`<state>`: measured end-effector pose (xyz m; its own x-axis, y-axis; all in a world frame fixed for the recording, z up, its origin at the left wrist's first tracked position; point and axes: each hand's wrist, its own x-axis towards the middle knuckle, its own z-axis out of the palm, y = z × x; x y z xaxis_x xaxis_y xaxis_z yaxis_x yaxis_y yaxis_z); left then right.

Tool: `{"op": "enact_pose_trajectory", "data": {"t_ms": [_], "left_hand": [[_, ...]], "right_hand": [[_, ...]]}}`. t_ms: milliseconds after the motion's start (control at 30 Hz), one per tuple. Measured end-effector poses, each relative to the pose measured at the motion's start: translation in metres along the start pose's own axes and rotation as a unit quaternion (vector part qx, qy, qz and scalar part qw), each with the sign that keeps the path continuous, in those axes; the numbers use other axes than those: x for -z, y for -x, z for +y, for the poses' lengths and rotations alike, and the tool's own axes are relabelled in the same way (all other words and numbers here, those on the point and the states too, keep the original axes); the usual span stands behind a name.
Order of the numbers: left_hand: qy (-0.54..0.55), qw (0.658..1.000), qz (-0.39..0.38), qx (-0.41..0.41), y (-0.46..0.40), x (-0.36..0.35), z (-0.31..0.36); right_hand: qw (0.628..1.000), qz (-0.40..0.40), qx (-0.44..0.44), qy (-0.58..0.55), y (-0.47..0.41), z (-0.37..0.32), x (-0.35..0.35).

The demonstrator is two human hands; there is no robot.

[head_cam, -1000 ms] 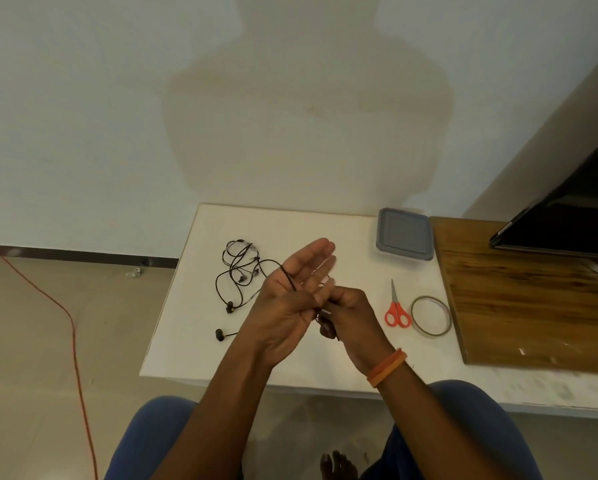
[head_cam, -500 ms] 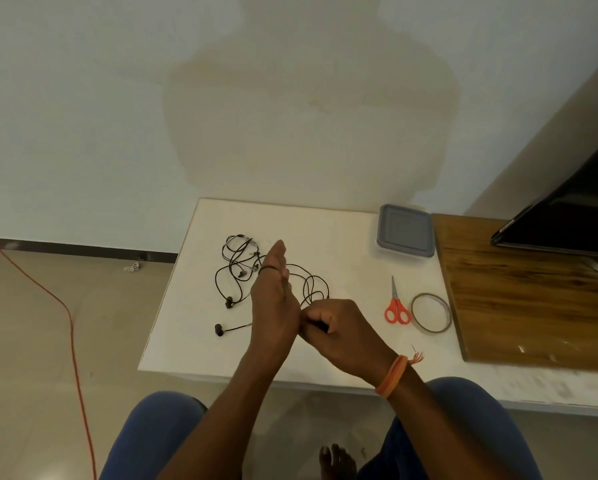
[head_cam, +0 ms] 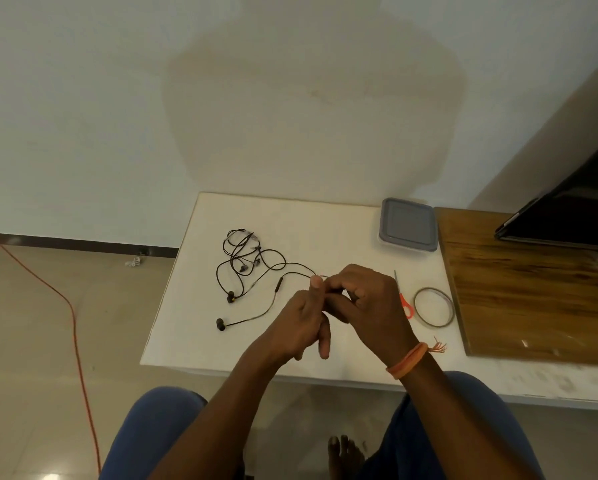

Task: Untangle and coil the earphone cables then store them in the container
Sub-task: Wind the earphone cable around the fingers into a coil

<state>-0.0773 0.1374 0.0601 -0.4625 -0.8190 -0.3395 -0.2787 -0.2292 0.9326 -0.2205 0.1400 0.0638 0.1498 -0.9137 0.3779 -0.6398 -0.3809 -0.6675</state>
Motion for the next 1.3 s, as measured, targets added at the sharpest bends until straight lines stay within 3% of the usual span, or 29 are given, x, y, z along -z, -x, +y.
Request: {"op": "enact_pose_trajectory", "data": {"t_ms": [100,167,267,400,500,567,700,833,933,967,1000,1067,1133,1200,1300], "left_hand": [[-0.001,0.999,-0.042,0.011,0.003,0.002,0.001],[0.015,0.997,-0.077,0.024,0.004,0.003,0.003],[0.151,0.984,-0.083,0.043,0.000,0.005,0.005],[0.417,0.901,-0.116,0.029,-0.005,0.011,0.006],[0.538,0.834,-0.120,-0.016,-0.004,0.017,0.010],[0.569,0.817,-0.091,-0.040,-0.005,0.019,0.015],[0.535,0.840,0.005,-0.087,-0.011,0.024,0.019],[0.412,0.897,0.133,-0.089,-0.018,0.031,0.005],[0.143,0.956,0.231,-0.107,-0.017,0.031,-0.001],[0.043,0.961,0.245,-0.118,-0.017,0.030,-0.003],[-0.013,0.960,0.252,-0.125,-0.018,0.030,-0.007],[-0.011,0.964,0.244,-0.106,-0.019,0.030,-0.012],[-0.021,0.977,0.204,-0.057,-0.019,0.028,-0.016],[-0.112,0.982,0.154,-0.014,-0.019,0.025,-0.016],[-0.165,0.980,0.112,-0.014,-0.013,0.021,-0.011]], "right_hand": [[1.000,0.017,-0.019,-0.014,-0.001,0.006,0.001],[0.995,0.022,-0.078,-0.058,-0.002,0.009,0.004],[0.979,0.035,-0.156,-0.124,-0.004,0.008,0.005],[0.973,0.030,-0.184,-0.134,-0.005,0.012,-0.001],[0.963,-0.042,-0.197,-0.181,-0.003,0.008,-0.010],[0.959,-0.068,-0.202,-0.188,-0.002,0.002,-0.017],[0.957,-0.160,-0.213,-0.115,0.005,-0.001,-0.030],[0.960,-0.195,-0.169,-0.111,0.007,-0.006,-0.036],[0.959,-0.221,-0.154,-0.086,0.008,-0.008,-0.034],[0.960,-0.226,-0.147,-0.075,0.008,-0.008,-0.033],[0.962,-0.226,-0.139,-0.067,0.009,-0.006,-0.031],[0.967,-0.215,-0.124,-0.050,0.008,-0.003,-0.025],[0.976,-0.191,-0.102,-0.032,0.008,0.001,-0.020],[0.982,-0.176,-0.065,-0.012,0.008,0.003,-0.015],[0.988,-0.156,-0.018,0.017,0.006,0.002,-0.011]]}}
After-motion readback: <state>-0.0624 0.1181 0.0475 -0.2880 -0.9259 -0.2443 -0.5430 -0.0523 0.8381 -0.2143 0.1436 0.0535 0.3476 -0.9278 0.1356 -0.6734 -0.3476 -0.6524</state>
